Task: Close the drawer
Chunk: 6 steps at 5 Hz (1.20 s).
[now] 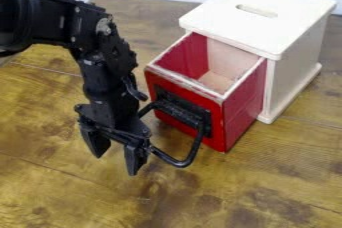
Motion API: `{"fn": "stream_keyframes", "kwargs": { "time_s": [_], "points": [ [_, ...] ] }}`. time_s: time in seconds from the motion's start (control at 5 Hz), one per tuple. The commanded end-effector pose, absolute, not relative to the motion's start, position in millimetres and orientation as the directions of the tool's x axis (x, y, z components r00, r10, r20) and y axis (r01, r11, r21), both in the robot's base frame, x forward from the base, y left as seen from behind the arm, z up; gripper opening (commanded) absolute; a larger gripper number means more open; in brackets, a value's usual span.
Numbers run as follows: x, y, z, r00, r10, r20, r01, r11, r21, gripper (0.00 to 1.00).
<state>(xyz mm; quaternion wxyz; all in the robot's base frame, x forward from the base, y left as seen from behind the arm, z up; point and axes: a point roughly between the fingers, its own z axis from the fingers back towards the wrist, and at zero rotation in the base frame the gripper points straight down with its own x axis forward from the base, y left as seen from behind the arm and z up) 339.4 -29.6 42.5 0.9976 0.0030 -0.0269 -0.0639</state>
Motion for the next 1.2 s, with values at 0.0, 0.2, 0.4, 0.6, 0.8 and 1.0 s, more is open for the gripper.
{"fn": "stream_keyframes", "kwargs": {
  "time_s": [0.0, 0.2, 0.4, 0.6, 0.8, 1.0],
  "points": [
    [384, -52, 89.7, 0.935, -0.154, 0.318, 0.162, 0.987, 0.003, 1.0],
    [390, -53, 95.8, 0.924, -0.159, 0.348, 0.171, 0.985, -0.004, 1.0],
    [395, -56, 101.6, 0.901, -0.225, 0.371, 0.246, 0.969, -0.01, 1.0],
    [400, -61, 106.1, 0.878, -0.295, 0.377, 0.317, 0.949, 0.004, 1.0],
    [408, -69, 103.0, 0.876, -0.33, 0.351, 0.351, 0.937, 0.006, 1.0],
    [429, -63, 89.7, 0.913, -0.372, 0.167, 0.386, 0.921, -0.058, 1.0]
  ]
}}
